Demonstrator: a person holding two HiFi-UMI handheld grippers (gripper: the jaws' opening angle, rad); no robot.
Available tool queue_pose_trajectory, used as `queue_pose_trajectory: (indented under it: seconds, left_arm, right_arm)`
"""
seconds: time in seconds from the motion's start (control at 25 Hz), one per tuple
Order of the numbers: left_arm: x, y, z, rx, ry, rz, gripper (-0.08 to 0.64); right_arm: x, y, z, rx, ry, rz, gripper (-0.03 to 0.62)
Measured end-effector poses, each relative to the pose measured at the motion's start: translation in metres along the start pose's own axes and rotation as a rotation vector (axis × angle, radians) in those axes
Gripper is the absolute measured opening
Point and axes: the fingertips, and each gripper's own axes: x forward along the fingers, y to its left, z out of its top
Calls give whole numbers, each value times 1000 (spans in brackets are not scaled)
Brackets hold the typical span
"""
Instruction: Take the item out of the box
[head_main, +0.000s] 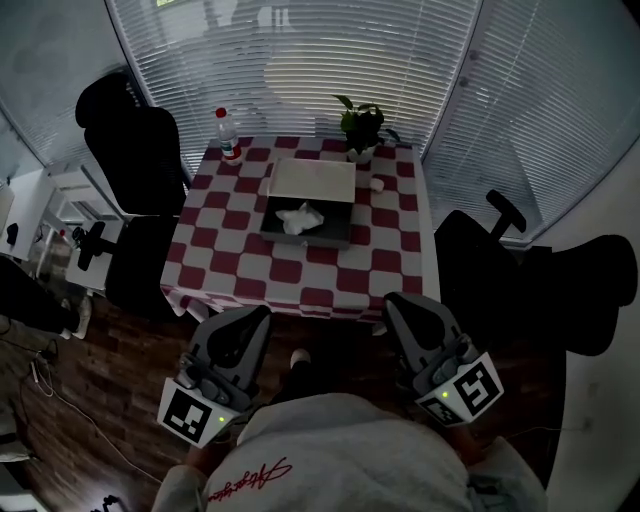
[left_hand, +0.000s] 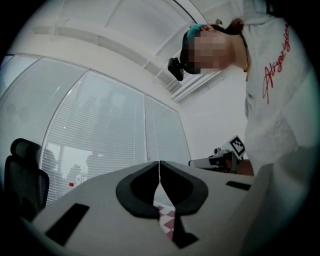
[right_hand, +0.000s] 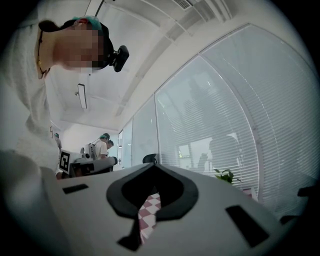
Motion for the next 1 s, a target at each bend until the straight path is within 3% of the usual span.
queue_pose_trajectory:
  seconds: [0.48, 1.0]
  left_arm:
    - [26, 70, -11, -11, 11, 0, 17]
    - [64, 127, -26, -24, -1, -87, 17]
  right_arm:
    - [71, -24, -4, 1, 5, 8, 8]
    - [120, -56, -7, -15, -1, -78, 8]
